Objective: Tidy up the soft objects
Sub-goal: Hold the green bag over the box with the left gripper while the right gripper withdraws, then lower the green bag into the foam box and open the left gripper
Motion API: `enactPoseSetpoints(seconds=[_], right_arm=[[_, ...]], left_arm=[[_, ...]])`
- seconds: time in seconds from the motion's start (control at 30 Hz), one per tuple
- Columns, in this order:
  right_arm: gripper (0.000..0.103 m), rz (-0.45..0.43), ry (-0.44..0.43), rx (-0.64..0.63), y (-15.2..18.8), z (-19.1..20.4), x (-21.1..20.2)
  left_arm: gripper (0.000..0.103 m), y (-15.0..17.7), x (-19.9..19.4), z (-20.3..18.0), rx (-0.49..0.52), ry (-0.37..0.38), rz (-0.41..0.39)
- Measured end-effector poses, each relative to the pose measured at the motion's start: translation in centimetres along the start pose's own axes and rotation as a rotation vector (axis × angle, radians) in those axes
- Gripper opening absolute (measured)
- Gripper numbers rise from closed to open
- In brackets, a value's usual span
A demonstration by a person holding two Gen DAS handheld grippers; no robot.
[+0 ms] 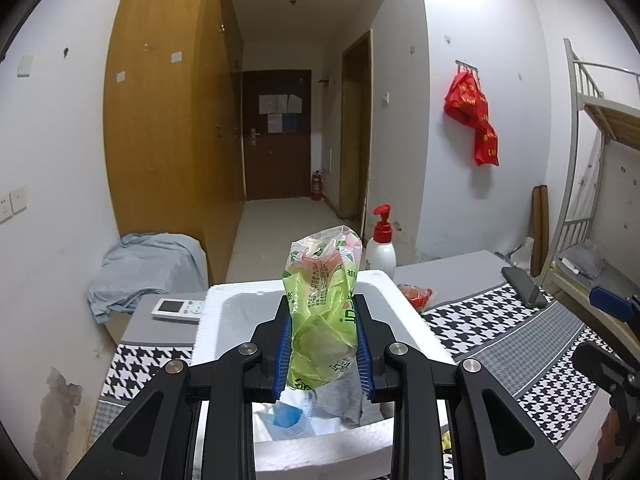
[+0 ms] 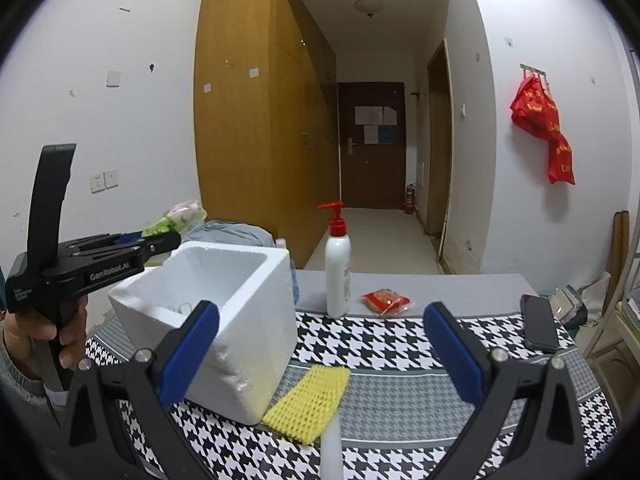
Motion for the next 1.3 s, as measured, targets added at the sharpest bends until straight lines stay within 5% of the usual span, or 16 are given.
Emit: enactPoseSetpoints(seconds=[0.9,0.97,1.1,1.3], right_arm=[[0.103,0.048,0.045,0.002,1.9,-1.4,0.4],[0.103,0.048,0.047,0.005,1.9,-1.4,0.3],[0.103,0.048,0.059,0.012,1.9,-1.9,0.1],[0.103,0.043,0.066,0.020,1.9,-2.2,-0.2]], left_arm=[[0.031,1.3,3.6,0.4,-0.002,-0.018,0.057],[0.036,1.3,3.7,0.4,0.006,-0.024,0.056],[0.071,1.2,3.4,0.4,-0.003,-0.018,0.030],[0.095,0.7,2.3,0.3,-0.062,0.038,0.000]])
Point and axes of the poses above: each gripper's, at about its wrist camera, not at the fingertips, and x roughly the way its jaws point, z to its left, y to its underside, the point moved 6 cm from there along x, roughly the way its jaws point, and after that the axes turned 14 degrees about -z, right-handed, at the moved point
